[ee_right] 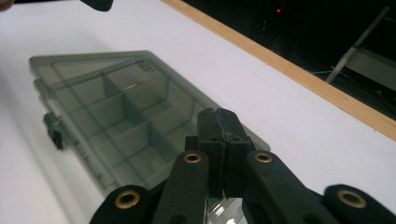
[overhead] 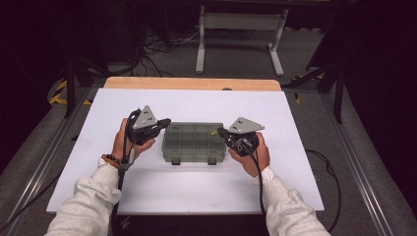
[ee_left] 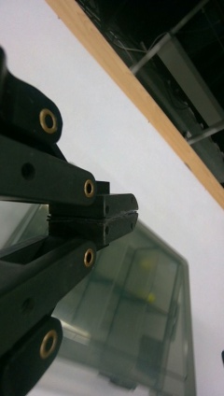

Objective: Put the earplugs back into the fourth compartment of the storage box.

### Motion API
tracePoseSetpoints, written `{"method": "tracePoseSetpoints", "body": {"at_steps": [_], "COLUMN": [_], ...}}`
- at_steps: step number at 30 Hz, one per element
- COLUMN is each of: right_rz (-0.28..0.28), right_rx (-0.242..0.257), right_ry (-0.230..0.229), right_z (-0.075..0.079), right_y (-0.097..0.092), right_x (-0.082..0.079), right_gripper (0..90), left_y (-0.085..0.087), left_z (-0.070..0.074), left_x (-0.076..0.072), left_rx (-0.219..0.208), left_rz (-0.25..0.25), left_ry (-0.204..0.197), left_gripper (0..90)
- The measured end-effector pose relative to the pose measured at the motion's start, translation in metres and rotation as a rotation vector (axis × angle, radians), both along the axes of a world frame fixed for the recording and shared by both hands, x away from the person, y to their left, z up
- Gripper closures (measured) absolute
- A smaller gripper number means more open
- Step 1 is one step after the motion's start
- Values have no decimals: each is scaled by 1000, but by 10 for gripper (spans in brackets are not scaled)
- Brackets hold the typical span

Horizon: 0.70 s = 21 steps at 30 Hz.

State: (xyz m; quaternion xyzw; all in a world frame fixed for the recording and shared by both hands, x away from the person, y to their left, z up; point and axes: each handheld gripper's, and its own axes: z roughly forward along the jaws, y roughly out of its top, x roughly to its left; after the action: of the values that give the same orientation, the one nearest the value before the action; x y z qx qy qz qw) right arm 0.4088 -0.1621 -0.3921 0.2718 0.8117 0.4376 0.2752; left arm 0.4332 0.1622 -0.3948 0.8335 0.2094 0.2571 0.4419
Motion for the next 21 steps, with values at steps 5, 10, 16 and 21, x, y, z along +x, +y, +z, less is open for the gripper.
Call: {"method": "tracePoseSetpoints", "body": {"at_steps": [5, 10, 16, 21], "right_rz": [36, 64, 72, 71], "right_rx": [-11, -39, -65, -64], "right_ry": [20, 32, 41, 58], "right_z": [-6, -13, -20, -26], "right_y": [0, 2, 1, -3], "right_x": [-10, -18, -22, -23], "right_gripper": [900, 900, 900, 900], "left_y": [4, 5, -3, -3], "left_z": [-12, -21, -35, -37], "left_x": [-20, -29, -38, -39], "left_rx": [28, 13, 22, 6], "left_rz": [-32, -41, -52, -62], "left_ry": [11, 27, 49, 63], "left_gripper": [898, 898, 898, 898]}}
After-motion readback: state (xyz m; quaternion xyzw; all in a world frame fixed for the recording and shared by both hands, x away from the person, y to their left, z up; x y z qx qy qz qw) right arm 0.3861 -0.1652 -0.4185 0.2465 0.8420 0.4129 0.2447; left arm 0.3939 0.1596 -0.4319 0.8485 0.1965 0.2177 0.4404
